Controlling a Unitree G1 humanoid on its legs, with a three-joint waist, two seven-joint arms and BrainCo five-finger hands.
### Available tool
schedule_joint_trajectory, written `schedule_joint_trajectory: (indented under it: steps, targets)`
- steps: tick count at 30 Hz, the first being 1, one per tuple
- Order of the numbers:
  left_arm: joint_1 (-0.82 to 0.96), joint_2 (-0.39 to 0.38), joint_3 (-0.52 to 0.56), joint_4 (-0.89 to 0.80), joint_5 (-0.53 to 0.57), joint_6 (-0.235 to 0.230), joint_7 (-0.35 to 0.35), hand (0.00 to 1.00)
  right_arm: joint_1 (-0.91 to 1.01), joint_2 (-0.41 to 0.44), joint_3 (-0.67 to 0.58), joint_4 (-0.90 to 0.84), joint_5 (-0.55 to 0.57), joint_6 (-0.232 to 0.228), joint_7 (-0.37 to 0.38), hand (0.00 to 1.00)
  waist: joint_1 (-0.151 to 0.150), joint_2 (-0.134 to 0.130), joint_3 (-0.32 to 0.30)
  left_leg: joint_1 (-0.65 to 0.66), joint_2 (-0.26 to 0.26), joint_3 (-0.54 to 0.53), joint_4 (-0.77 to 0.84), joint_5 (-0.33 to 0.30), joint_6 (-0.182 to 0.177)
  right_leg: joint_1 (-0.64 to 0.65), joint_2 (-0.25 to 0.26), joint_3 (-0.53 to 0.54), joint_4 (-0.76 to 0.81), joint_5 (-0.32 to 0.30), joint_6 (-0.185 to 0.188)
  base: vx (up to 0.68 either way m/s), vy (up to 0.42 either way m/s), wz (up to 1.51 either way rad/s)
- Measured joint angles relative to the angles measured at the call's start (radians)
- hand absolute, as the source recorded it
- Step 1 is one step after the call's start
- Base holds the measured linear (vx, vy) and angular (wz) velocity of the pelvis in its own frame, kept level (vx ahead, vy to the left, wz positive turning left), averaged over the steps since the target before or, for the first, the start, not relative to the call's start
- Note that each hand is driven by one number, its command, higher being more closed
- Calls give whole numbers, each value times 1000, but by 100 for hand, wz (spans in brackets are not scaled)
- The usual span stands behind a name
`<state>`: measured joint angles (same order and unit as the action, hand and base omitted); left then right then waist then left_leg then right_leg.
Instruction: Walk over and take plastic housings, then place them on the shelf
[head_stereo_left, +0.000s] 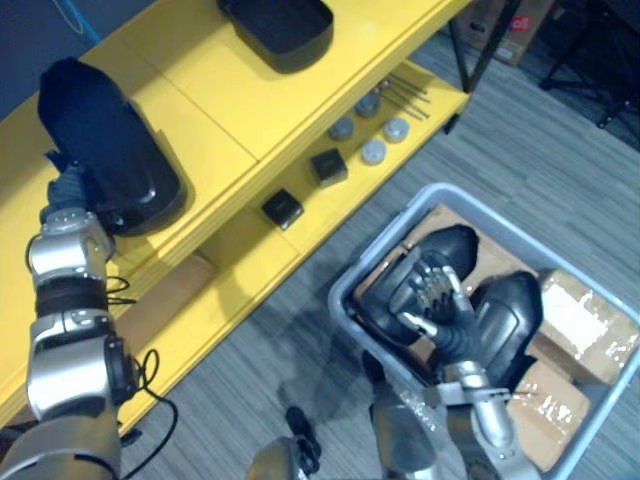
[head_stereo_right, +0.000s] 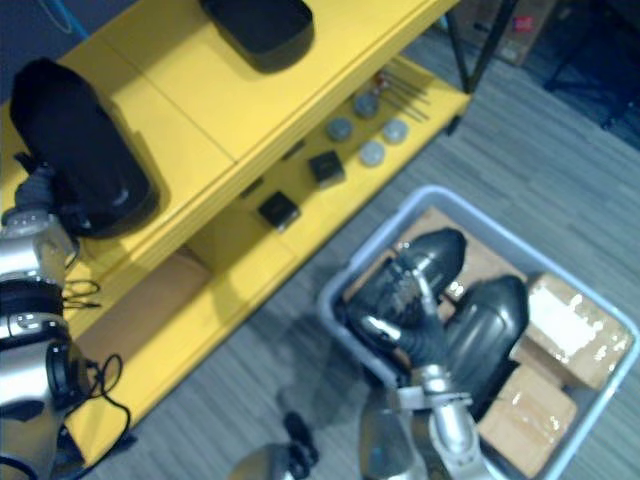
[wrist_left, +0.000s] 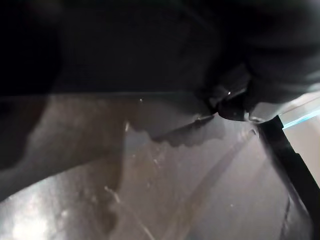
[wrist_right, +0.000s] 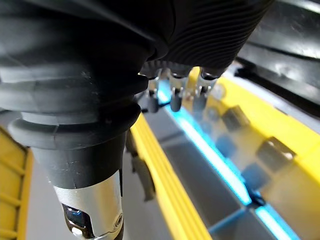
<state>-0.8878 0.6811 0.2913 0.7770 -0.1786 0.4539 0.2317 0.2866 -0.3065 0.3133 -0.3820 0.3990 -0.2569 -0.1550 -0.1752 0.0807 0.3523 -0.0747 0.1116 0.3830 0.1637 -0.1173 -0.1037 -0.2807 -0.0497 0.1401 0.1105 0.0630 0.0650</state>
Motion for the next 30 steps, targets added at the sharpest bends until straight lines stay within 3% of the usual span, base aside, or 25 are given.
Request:
schedule_joint_trajectory:
  steps: [10,14,19,21,22,26,30]
  targets:
    - [-21,29,12,54,-68,-8,44,0,-6,-6,5,10,20,0,0,0,2,-1,1,-15,9,43,23,-1,0,-17,0,-1,14,-1,0,-21,7,0]
    - [-27,30,23,68,-152,-41,119,0,-8,-6,11,10,21,-1,0,0,1,-2,0,-14,11,44,23,-2,1,-16,2,-1,17,0,1,0,0,0]
    - [-43,29,113,65,-266,-163,275,0,13,-1,48,10,19,-6,0,0,-4,-6,-1,19,16,65,1,-8,7,6,13,-2,13,8,7,-6,6,-2]
    - [-60,29,137,47,-297,-232,333,0,30,2,45,10,19,-25,-1,0,-5,-9,-2,34,16,66,-13,-8,7,19,16,-4,2,13,7,-19,7,0]
    - [-72,30,140,14,-297,-298,398,0,38,6,43,10,18,-45,-1,0,-6,-11,-4,40,16,66,-26,-8,7,26,17,-7,-13,21,3,-40,7,3]
    - [-92,30,162,-60,-294,-422,512,0,46,17,38,19,13,-93,2,0,-11,-20,-10,45,19,65,-37,-8,7,46,19,-18,-49,43,-1,-31,-1,5]
    - [-75,31,158,-81,-292,-477,534,0,36,20,15,40,-27,-146,4,0,-10,-23,-41,77,20,54,-58,-3,2,95,18,-33,-89,53,-4,10,-6,8]
